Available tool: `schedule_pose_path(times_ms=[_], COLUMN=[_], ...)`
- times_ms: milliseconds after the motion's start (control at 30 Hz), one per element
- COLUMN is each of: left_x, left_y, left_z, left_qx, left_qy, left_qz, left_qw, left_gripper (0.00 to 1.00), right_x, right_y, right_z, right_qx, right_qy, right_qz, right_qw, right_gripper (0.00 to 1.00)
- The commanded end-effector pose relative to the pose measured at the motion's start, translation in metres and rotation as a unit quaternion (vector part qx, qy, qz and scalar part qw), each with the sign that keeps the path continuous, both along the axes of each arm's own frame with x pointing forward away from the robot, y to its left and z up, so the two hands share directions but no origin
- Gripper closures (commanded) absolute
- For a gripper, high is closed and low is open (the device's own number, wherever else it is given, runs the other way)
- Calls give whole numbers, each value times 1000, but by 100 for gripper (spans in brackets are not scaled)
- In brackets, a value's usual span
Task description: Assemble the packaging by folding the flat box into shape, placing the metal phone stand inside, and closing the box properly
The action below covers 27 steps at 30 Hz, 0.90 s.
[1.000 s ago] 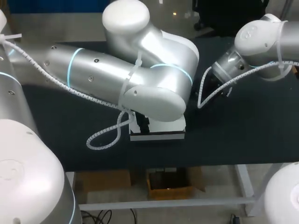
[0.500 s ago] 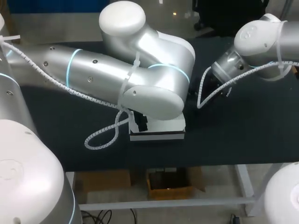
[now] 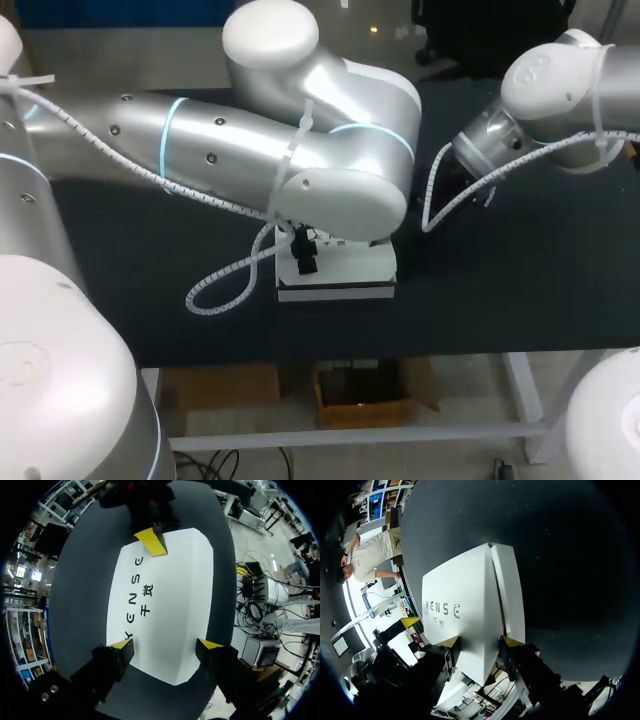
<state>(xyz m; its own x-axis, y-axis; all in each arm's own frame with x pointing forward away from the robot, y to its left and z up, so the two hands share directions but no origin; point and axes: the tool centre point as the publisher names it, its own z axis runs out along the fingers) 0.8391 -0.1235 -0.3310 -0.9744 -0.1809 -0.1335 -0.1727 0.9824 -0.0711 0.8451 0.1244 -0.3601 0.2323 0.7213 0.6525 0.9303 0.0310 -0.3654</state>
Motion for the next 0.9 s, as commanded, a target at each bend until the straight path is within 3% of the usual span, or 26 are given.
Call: schedule_pose_path(times_ms=[33, 100, 433, 800, 900], left_x=[2, 3, 0, -1, 1], left_y=[-4, -4, -2, 0, 0], left_z=[-4, -5, -14, -17, -18], left_qx=[7, 7, 7, 6, 10], left_qy=[-5, -10, -45, -81, -94], left_qz=[2, 1, -10, -11, -6], left_qw=[1000, 1000, 999, 997, 995], left_gripper=[23, 27, 24, 38, 37], right_x=[0, 0, 0, 0, 0], right_y=[1, 1, 3, 5, 5], right_z=[0, 0, 0, 0, 0], right_qx=[0, 0, -1, -2, -1], right_qy=[0, 0, 0, 0, 0], right_qz=[1, 1, 3, 4, 6], right_qw=[1000, 1000, 1000, 1000, 1000], right_gripper=[51, 51, 51, 50, 50])
